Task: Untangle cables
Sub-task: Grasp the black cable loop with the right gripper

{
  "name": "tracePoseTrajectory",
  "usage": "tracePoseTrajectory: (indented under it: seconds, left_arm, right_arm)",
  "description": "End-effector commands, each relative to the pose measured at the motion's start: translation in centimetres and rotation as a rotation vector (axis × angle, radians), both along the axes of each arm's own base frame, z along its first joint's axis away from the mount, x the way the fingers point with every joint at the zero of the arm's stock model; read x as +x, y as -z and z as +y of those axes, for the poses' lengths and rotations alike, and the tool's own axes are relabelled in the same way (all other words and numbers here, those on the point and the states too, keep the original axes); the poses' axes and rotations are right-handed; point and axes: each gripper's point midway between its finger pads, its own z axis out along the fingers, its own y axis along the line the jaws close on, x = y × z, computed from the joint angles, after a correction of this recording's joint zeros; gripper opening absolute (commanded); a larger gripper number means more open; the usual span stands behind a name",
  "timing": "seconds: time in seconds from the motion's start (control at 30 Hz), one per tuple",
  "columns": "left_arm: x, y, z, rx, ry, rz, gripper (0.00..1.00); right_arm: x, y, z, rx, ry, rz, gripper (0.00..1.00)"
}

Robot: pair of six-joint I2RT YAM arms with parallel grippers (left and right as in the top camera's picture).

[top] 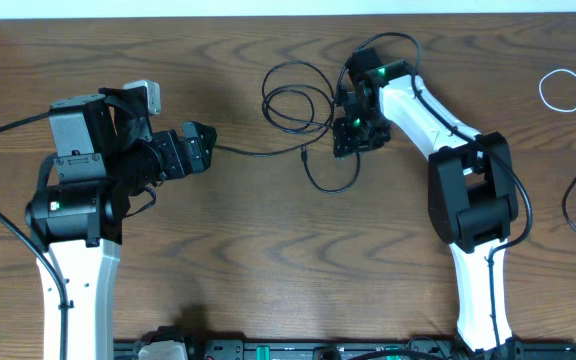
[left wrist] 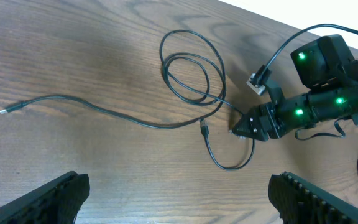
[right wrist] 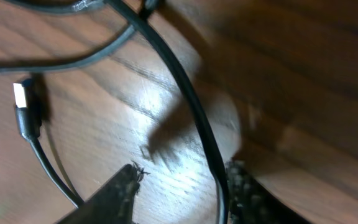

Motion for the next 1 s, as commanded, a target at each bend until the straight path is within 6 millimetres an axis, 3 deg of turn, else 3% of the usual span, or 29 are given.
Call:
tracePoseTrajectory:
  seconds: [0.0, 0.03, 0.13, 0.3, 0.47, 0.63, 0.73, 0.83, 0.97]
  left_arm:
    - [0.4, -0.5, 0.3, 0.002, -0.012, -0.01, 0.98]
    - [0.4, -0.5, 0.3, 0.002, -0.012, -0.008, 0.98]
    - [0.5, -0.3, 0.3, 0.001, -0.012, 0.001, 0.98]
    - [0.7, 0.3, 0.3, -0.001, -0.012, 0.019, 0.98]
    - [0.8, 0.5, 0.3, -0.002, -0.012, 0.027, 0.98]
    - [0.9, 0.6, 0.3, -0.002, -0.012, 0.029, 0.98]
    - [0.9, 0.6, 0.3, -0.002, -0.012, 0.029, 0.98]
    - [0.8, 0.6, 0.3, -0.002, -0.012, 0.029, 0.98]
    - [0.8, 0.6, 0.3, -0.002, -0.01, 0.029, 0.98]
  right_arm:
    - [-0.4, 1.1, 1.5, 0.045, -0.007, 0.024, 0.32]
    - [-0.2, 1.1, 1.6, 0.046, 0.005, 0.018, 0.29]
    - [0.7, 1.0, 1.8, 0.05, 0.022, -0.014, 0.02]
    - [2.1, -1.7, -1.9, -0.018, 0.136, -0.053, 0.01]
    - [2.7, -7.3, -8.0, -0.176, 0.265, -0.16, 0.01]
    - [1.8, -12.8, -12.0, -0.302, 0.33, -0.264, 0.01]
    - [0.5, -14.4, -14.0, -0.402, 0.343, -0.271, 0.01]
    - [-0.3, -14.1, -13.8, -0.394, 0.338, -0.235, 0.01]
    - [-0.5, -13.4, -10.3, -0.236, 0.267, -0.19, 0.01]
